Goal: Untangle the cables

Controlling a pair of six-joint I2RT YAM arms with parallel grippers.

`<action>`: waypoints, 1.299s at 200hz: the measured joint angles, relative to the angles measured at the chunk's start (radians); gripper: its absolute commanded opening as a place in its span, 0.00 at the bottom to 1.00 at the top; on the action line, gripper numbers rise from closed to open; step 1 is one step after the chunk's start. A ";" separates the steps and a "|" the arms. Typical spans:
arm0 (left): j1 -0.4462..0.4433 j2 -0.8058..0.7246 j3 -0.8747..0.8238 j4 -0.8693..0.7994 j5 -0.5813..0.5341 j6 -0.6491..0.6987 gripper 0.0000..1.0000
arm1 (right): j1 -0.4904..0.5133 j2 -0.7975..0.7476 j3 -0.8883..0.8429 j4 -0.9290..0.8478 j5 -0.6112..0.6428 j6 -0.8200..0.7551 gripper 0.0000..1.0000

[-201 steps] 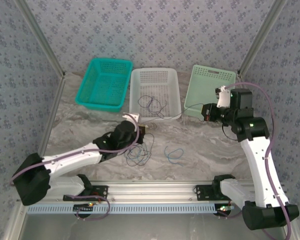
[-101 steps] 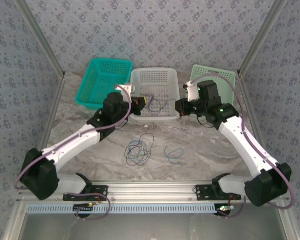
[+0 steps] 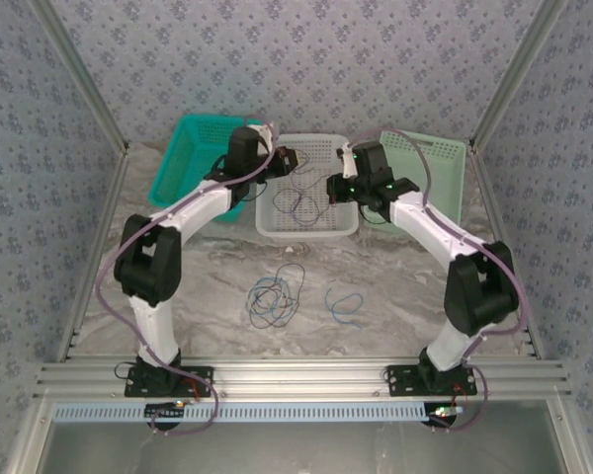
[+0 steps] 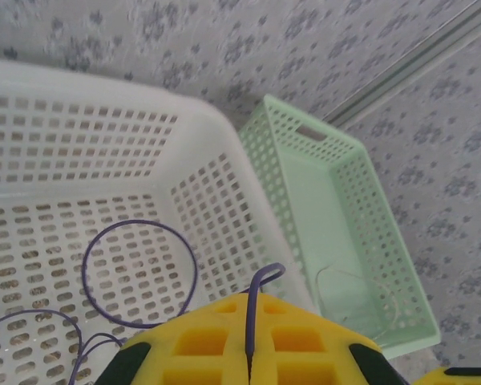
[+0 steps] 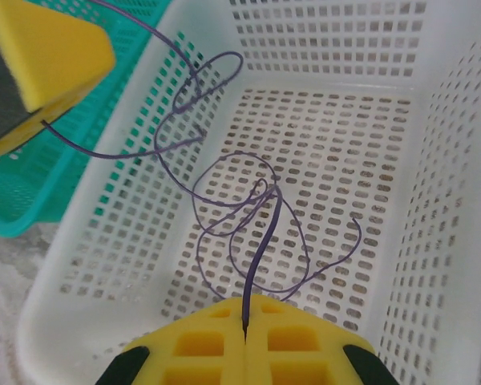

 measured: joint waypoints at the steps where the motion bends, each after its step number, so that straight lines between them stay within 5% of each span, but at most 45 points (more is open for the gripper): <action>1: 0.000 0.002 0.002 -0.003 0.000 0.001 0.03 | 0.000 0.002 0.000 0.000 0.002 0.000 0.00; 38: -0.002 0.053 0.028 -0.110 -0.008 0.058 0.26 | -0.007 0.061 0.003 -0.012 0.035 0.018 0.06; 75: -0.008 0.053 0.028 -0.156 -0.032 0.112 0.57 | -0.014 0.074 0.015 -0.028 0.029 0.018 0.41; 90: -0.018 0.052 0.028 -0.181 -0.051 0.148 0.75 | -0.012 0.074 0.024 -0.034 0.026 0.014 0.67; 103: -0.033 0.048 0.027 -0.206 -0.073 0.171 0.99 | -0.008 0.074 0.031 -0.041 0.027 0.006 0.74; 176: -0.129 -0.193 -0.115 -0.214 -0.248 0.301 1.00 | 0.004 -0.127 -0.035 -0.068 0.039 -0.005 0.85; 260: -0.193 -0.611 -0.659 -0.059 -0.305 0.254 0.99 | 0.012 -0.418 -0.275 -0.071 0.053 -0.013 0.85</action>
